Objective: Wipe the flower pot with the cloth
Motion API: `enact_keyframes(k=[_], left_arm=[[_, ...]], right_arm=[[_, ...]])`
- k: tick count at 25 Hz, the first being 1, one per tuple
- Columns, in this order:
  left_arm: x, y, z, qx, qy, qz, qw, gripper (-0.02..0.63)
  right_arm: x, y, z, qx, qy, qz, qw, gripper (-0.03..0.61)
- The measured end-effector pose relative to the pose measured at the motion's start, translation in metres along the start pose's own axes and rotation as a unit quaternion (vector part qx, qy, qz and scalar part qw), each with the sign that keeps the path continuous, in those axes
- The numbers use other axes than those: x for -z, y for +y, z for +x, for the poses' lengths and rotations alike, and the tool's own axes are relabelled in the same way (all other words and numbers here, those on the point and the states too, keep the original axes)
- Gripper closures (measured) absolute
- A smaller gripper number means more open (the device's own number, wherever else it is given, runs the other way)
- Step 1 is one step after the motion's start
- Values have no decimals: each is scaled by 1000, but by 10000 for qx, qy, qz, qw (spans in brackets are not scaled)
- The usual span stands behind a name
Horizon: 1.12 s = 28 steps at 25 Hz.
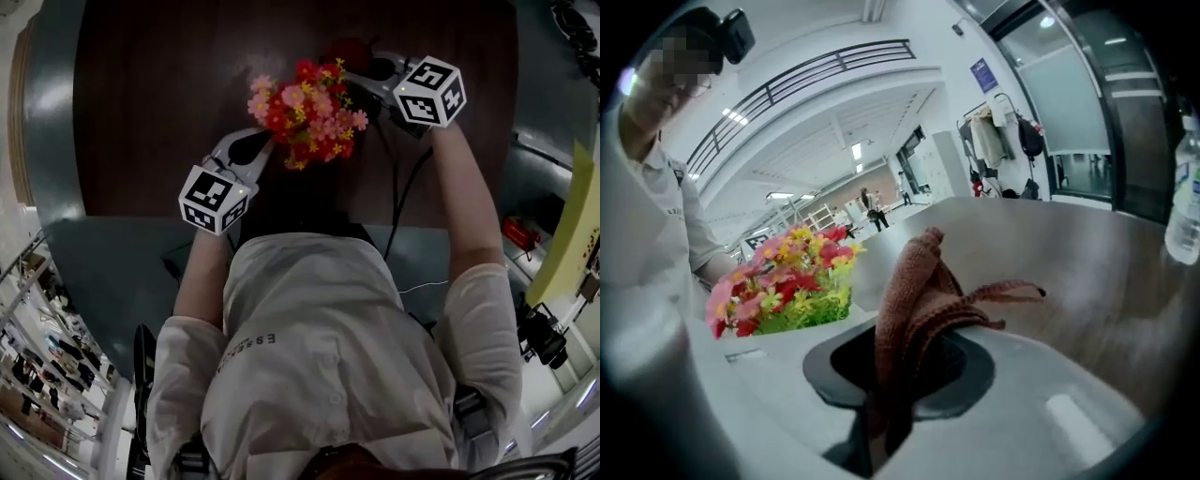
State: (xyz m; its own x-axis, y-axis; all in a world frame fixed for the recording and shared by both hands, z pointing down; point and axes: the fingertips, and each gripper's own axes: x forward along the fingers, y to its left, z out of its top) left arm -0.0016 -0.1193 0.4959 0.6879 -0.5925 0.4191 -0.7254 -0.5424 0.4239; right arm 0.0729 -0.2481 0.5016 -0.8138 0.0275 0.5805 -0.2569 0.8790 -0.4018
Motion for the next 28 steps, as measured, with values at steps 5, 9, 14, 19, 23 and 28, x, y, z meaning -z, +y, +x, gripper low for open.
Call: enact_keyframes(k=[5, 9, 14, 19, 23, 28], left_arm=[[-1, 13, -9, -213, 76, -314, 9992, 598], [-1, 17, -12, -540, 173, -156, 9983, 598], [0, 15, -11, -702, 135, -244, 9971, 597], [3, 17, -11, -839, 110, -362, 9958, 597], [3, 23, -10, -915, 110, -415, 9949, 598], [1, 24, -11, -936, 106, -463, 9945, 598]], right_arm=[[-16, 2, 42, -985, 417, -469, 9932, 526], [-20, 18, 72, -1999, 810, -660, 9742, 526], [-15, 36, 103, -2794, 1256, -775, 9488, 526], [-7, 53, 114, -3525, 1547, -466, 9218, 526], [-2, 50, 107, -3770, 1752, -152, 9094, 528], [14, 41, 89, -3636, 1983, -175, 9101, 528]])
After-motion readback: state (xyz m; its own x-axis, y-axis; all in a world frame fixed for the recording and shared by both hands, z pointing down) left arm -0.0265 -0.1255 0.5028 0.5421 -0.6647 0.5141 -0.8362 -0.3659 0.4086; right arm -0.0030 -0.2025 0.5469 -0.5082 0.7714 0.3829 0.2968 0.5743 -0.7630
